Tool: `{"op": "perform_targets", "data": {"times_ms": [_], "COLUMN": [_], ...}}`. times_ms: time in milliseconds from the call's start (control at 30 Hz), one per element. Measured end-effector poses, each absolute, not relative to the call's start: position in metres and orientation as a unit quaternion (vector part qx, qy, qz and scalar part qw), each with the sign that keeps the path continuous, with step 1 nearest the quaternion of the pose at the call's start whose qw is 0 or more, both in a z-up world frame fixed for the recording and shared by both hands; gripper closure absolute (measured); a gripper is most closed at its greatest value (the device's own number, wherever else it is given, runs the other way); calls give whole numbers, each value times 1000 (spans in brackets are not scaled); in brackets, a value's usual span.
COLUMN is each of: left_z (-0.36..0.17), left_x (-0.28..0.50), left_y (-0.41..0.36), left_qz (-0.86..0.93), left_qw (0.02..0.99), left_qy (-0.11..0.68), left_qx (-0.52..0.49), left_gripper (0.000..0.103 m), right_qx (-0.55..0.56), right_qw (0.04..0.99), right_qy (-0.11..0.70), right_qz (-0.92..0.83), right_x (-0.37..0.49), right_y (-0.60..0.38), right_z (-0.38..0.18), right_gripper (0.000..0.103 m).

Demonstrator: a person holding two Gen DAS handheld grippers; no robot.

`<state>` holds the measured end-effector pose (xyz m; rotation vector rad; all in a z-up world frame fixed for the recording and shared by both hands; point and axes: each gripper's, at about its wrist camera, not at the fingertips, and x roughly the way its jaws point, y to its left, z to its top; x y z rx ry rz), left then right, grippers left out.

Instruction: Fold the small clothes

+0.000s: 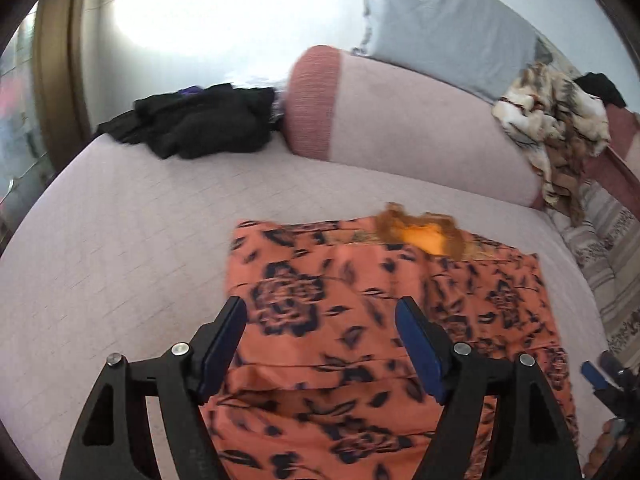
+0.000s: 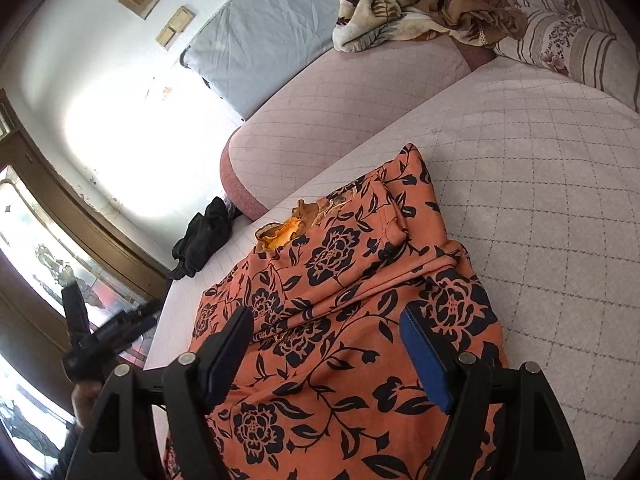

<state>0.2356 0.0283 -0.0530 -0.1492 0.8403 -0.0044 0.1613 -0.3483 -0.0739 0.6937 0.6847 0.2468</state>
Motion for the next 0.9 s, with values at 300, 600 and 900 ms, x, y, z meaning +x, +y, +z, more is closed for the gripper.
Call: {"op": "perform_targets", "data": {"times_ms": [300,600,900], "left_z": [-112,-109,-129], "left_x": [230,219,233], "left_y": [78,71,78], "left_qz": [46,18,62], "left_qw": [894,899,882], "left_qy": [425,427,458], "left_qx": [-134,-100,-93], "left_gripper": [26,26,26], "right_qx": [463,484,373], "right_qw": [791,772,849], "right_qy": [390,412,375], "right_qz": [84,-9,-2], "right_x": [254,284,269], "right_y": [-356,-354,-320], "right_z": [-96,-125,-63], "right_gripper": [24,47,98]}}
